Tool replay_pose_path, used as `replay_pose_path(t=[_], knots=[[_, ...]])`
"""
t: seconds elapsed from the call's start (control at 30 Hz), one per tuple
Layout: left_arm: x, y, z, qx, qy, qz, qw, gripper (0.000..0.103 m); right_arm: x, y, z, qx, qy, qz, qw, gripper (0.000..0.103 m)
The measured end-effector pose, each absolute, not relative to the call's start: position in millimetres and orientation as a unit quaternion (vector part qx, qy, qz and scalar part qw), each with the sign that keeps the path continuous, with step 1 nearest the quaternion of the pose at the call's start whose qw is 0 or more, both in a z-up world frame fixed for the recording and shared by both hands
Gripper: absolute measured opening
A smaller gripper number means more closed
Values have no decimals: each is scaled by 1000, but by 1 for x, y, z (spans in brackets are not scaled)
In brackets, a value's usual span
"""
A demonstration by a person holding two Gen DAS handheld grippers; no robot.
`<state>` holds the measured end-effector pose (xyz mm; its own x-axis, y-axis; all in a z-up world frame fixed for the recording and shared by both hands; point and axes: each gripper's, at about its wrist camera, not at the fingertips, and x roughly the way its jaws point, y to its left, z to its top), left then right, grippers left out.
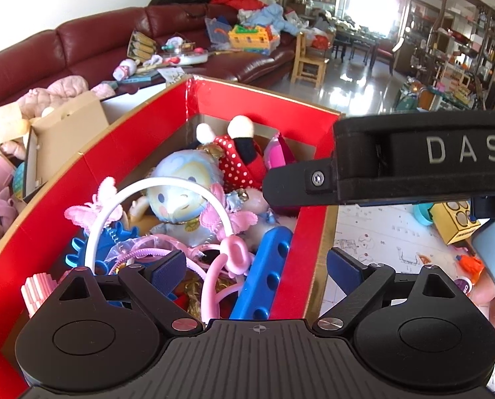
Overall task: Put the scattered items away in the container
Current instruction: 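Withdraw both grippers from the box back over the sheet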
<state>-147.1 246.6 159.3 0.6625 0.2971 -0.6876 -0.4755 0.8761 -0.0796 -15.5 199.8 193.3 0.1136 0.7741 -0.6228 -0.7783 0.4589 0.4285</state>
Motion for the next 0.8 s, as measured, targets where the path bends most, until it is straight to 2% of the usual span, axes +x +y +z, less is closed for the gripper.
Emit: replay_pose_path(t=[0.53, 0.8], knots=[[-131, 189, 193, -66, 327, 176, 926, 98, 7, 140, 195, 49, 400, 489, 773, 94], [-97, 136, 176, -37, 356, 123, 926, 100, 43, 66, 169, 86, 423, 432, 792, 94]])
